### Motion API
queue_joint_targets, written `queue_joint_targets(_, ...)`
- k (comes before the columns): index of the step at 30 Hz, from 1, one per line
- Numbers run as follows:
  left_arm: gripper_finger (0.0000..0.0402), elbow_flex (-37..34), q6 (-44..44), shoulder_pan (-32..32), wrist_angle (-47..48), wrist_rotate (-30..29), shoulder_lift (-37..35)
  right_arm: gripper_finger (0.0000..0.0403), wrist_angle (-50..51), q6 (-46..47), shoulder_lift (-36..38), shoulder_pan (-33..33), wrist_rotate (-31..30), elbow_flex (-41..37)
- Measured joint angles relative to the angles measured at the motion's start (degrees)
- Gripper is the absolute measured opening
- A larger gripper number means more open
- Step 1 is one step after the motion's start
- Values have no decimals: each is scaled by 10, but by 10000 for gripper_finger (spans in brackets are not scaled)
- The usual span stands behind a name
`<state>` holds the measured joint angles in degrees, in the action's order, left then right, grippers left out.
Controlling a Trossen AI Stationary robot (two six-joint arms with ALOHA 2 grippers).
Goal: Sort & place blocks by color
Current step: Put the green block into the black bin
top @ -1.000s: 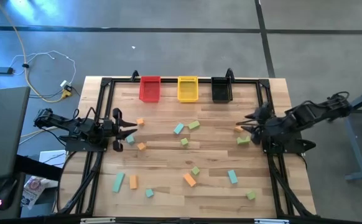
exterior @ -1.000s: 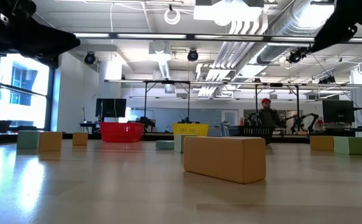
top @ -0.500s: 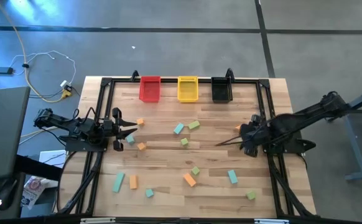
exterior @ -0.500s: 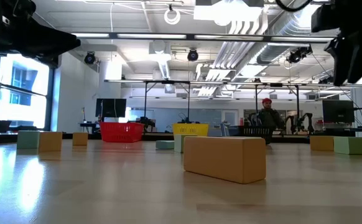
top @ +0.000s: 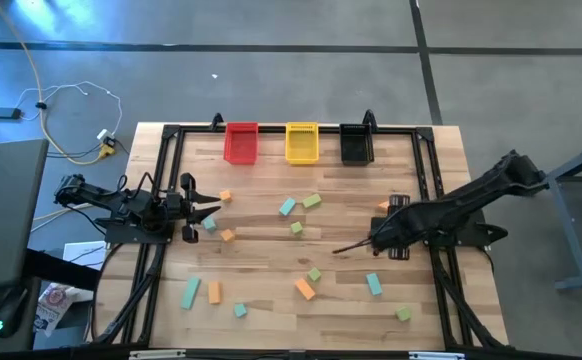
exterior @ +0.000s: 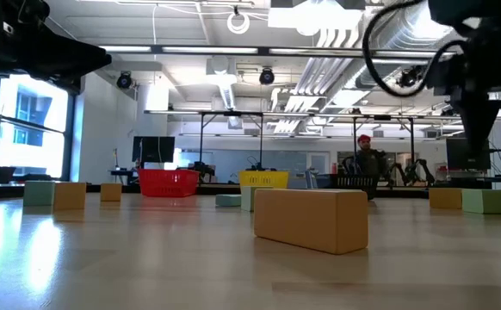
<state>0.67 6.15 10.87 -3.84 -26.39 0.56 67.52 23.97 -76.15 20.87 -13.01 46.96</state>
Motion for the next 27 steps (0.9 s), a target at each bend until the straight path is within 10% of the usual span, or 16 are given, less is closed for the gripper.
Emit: queue_joint_targets(27,87,0,-1,0,0,2,0,232,-32,-60,-182,-130,47,0)
